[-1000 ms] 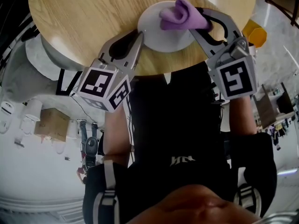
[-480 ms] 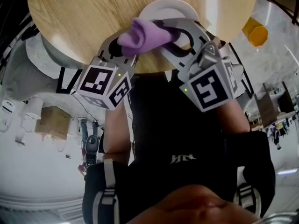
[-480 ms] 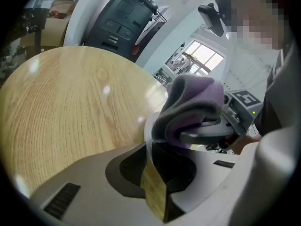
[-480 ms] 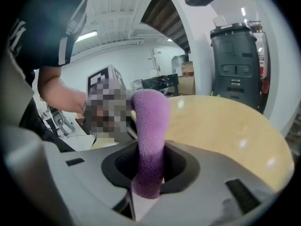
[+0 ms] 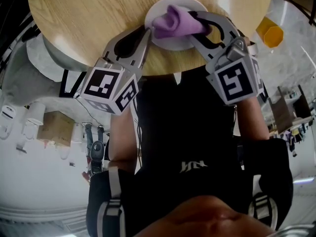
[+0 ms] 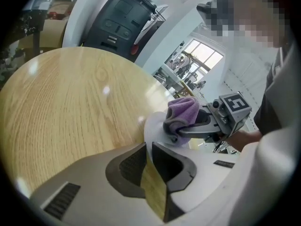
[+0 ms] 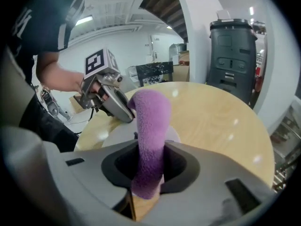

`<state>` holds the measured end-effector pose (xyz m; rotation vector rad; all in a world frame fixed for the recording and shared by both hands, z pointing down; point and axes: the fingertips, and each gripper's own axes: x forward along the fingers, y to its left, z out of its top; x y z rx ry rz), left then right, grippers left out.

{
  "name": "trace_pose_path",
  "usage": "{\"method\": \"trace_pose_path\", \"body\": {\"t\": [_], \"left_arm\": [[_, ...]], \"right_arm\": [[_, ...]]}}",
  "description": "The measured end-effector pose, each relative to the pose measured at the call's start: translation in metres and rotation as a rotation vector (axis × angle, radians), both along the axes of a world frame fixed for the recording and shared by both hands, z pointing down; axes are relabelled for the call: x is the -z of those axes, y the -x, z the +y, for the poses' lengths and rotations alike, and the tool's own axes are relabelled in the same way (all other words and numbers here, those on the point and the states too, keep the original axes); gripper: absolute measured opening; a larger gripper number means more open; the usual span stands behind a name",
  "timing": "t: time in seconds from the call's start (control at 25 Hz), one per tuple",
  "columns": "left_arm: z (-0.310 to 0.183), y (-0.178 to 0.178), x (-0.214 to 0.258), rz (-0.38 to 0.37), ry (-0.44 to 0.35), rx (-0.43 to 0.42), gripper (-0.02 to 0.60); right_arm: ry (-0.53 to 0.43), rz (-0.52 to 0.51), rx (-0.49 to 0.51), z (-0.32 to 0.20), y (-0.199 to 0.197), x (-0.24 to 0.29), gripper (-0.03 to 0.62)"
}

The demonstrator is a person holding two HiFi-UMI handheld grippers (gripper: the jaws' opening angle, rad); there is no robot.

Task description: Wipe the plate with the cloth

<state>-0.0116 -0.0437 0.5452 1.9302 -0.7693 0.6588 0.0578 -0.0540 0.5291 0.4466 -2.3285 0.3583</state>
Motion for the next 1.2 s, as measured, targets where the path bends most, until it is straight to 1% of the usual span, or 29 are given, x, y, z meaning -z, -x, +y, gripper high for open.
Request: {"method": "trace_pose_path", "body": {"t": [0.16,0.24,0.32,0.4,0.52,0.56,0.64,0.76,0.88,0.96,1.08,1.2], "left_arm": [[0.0,0.001,0.0,0.0,-0.001,0.005,0.044],[-0.001,0.0,0.0,-0.001,0.0,0.007,0.044],[-0.001,0.0,0.0,-0.004,0.0,0.007,0.044],[-0.001,-0.001,0.0,-0.007,0.0,0.008,0.044],[-0.001,0.0,0.0,-0.008,-0.001,0.019,0.044],[-0.001,0.0,0.0,-0.01,-0.002,0.023,0.044],[-0.001,0.001,0.001,-0.014,-0.003,0.027,0.043],[-0.001,0.001,0.001,-0.013,-0.003,0.026,0.043],[-0.001,0.002,0.001,-0.011,-0.006,0.026,0.043],[-0.001,0.003,0.001,-0.011,-0.006,0.027,0.043],[-0.001,0.002,0.001,-0.011,-0.007,0.025,0.043],[-0.001,0.002,0.001,-0.011,-0.007,0.022,0.043]], "right_arm": [[0.017,0.059,-0.07,-0.004,-0.04,0.0,0.095],[0.023,0.079,-0.092,-0.003,-0.051,0.001,0.095],[0.03,0.083,-0.102,-0.001,-0.053,0.003,0.095],[0.04,0.038,-0.111,0.001,-0.04,0.013,0.094],[0.1,-0.108,-0.152,0.007,0.0,0.027,0.094],[0.124,-0.144,-0.149,0.012,0.016,0.027,0.094],[0.155,-0.17,-0.109,0.022,0.041,0.02,0.094],[0.167,-0.138,-0.054,0.031,0.054,0.005,0.092],[0.132,-0.083,-0.034,0.03,0.048,0.0,0.092],[0.113,-0.059,-0.034,0.028,0.037,-0.001,0.092],[0.087,-0.032,-0.07,0.02,0.006,-0.002,0.092],[0.066,0.021,-0.118,0.014,-0.027,-0.003,0.093]]}}
